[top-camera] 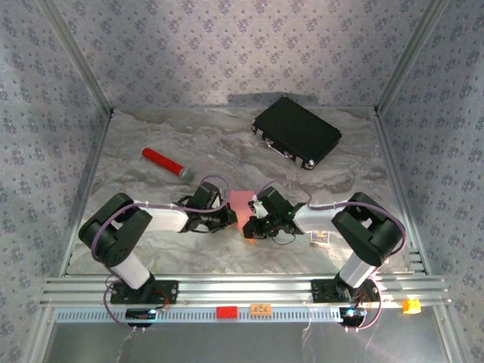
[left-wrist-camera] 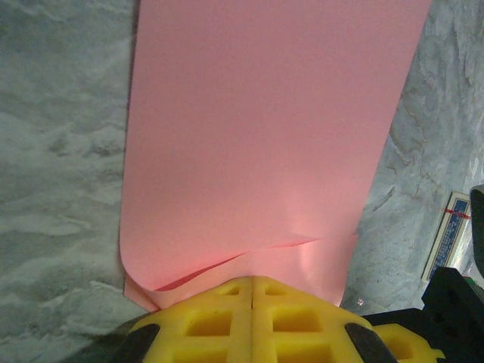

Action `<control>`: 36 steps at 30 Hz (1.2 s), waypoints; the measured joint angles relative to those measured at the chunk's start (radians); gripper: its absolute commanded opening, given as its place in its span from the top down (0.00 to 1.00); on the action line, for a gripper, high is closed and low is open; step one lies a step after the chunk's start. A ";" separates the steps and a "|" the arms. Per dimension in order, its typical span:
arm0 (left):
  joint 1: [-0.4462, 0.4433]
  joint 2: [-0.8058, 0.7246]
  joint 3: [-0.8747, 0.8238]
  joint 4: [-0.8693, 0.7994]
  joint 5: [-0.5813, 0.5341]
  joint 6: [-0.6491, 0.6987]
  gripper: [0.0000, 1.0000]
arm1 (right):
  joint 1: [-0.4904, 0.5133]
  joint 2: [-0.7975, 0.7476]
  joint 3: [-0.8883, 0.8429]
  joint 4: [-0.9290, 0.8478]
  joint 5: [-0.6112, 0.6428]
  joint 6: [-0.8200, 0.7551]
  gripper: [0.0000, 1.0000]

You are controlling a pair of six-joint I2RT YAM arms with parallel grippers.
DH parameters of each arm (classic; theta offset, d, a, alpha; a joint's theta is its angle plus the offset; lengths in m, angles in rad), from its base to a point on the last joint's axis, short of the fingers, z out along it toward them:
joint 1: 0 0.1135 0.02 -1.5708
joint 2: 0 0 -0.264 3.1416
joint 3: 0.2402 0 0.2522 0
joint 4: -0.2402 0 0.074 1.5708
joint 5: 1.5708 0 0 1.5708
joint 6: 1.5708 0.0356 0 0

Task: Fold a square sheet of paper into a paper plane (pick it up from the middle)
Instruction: Third fold the triangle at the center of the table.

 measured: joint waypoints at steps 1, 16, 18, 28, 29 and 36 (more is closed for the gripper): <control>0.000 0.001 0.000 0.000 0.000 0.003 0.99 | -0.002 -0.003 0.000 -0.005 0.000 0.002 0.97; 0.004 0.010 0.000 0.013 0.015 0.007 1.00 | -0.026 0.056 0.072 -0.004 -0.026 0.018 0.97; 0.006 0.010 0.000 0.013 0.015 0.010 1.00 | -0.027 0.074 0.072 -0.008 -0.031 0.017 0.99; 0.041 0.010 0.011 -0.021 0.032 0.042 1.00 | -0.027 0.066 0.043 0.035 -0.030 0.017 1.00; 0.049 0.010 0.012 -0.023 0.037 0.046 1.00 | -0.027 0.066 0.043 0.037 -0.030 0.017 1.00; 0.115 0.010 0.011 -0.026 0.053 0.072 1.00 | -0.027 0.065 0.037 0.047 -0.030 0.017 1.00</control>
